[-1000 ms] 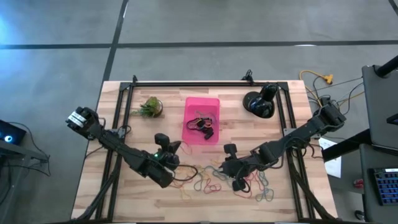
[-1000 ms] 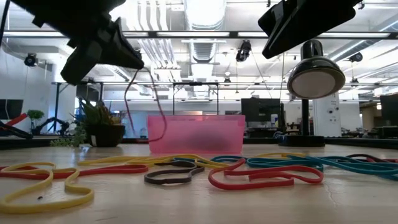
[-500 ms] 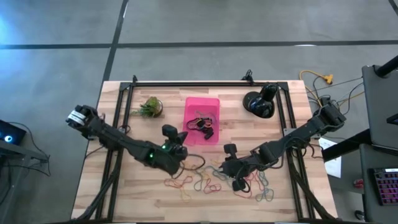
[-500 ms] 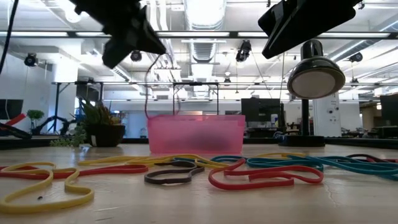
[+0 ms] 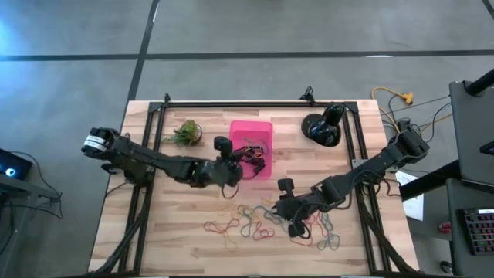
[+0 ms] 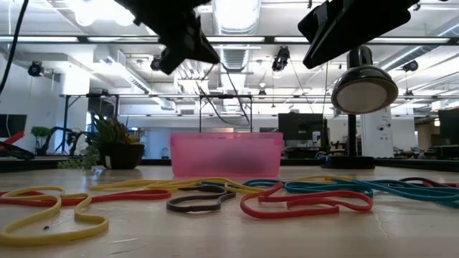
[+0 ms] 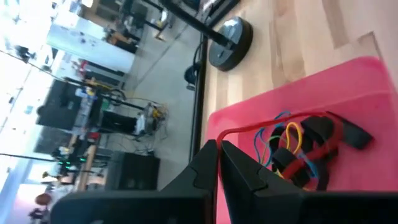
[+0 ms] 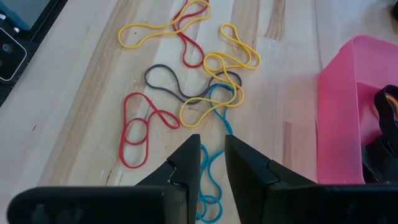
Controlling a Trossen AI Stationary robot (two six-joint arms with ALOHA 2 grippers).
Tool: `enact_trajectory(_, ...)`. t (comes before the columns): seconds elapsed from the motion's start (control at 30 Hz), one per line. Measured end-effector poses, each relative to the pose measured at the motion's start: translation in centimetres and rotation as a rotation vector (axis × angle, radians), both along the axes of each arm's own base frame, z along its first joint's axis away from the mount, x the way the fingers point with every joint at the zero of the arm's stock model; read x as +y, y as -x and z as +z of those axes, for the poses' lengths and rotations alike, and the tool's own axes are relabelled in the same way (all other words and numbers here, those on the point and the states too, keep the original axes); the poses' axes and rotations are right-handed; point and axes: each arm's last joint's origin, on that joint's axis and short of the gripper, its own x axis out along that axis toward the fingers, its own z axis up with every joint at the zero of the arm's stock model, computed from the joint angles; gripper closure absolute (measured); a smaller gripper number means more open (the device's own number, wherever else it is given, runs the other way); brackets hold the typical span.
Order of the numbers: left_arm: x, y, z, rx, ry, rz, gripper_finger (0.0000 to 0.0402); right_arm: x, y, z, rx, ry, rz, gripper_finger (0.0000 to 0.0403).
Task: Pick and place rubber bands into bin
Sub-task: Put the red rubber bands into the pink bin, then put the yellow rubber bands into the pink bin
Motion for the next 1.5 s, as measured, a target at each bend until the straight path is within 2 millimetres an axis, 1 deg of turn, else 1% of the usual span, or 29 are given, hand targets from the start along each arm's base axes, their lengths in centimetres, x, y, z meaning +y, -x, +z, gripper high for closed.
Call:
enact_trajectory(0.23, 2.8, -0.3, -0.9, 0.02, 0.059, -0.008, 0.0401, 0.0, 0.0, 0.0, 0.0, 0.0, 0.0, 0.0335)
enact_trajectory(0.53, 4.6, -0.2, -2.0, 0.008, 0.201, -0.035, 0.0402, 0.0, 0.0, 0.0, 0.0, 0.0, 0.0, 0.0335)
enact_trajectory(0.63, 4.8, -0.2, -2.2, -0.003, 0.247, -0.044, 0.0401, 0.0, 0.0, 0.0, 0.0, 0.0, 0.0, 0.0335)
enact_trajectory(0.83, 4.8, -0.2, -2.3, -0.002, 0.271, -0.069, 0.0397, 0.0, 0.0, 0.0, 0.0, 0.0, 0.0, 0.0335)
enact_trajectory(0.9, 4.8, -0.2, -2.3, -0.002, 0.273, -0.071, 0.0385, 0.0, 0.0, 0.0, 0.0, 0.0, 0.0, 0.0335)
enact_trajectory(1.1, 4.8, -0.2, -2.3, -0.001, 0.278, -0.078, 0.0322, 0.0, 0.1, -0.1, 0.004, 0.002, 0.0, 0.0335)
enact_trajectory(1.2, 4.7, -0.2, -2.3, 0.001, 0.282, -0.077, 0.0299, 0.0, 0.0, -0.1, 0.003, 0.001, 0.0, 0.0335)
enact_trajectory(1.37, 4.3, 0.3, -2.9, 0.033, 0.341, -0.044, 0.0286, -0.1, 0.2, -0.4, 0.012, 0.003, -0.003, 0.0335)
enact_trajectory(1.5, 4.2, 0.9, -3.7, 0.092, 0.403, 0.014, 0.0286, -0.4, 0.7, -1.5, 0.045, -0.008, -0.035, 0.0335)
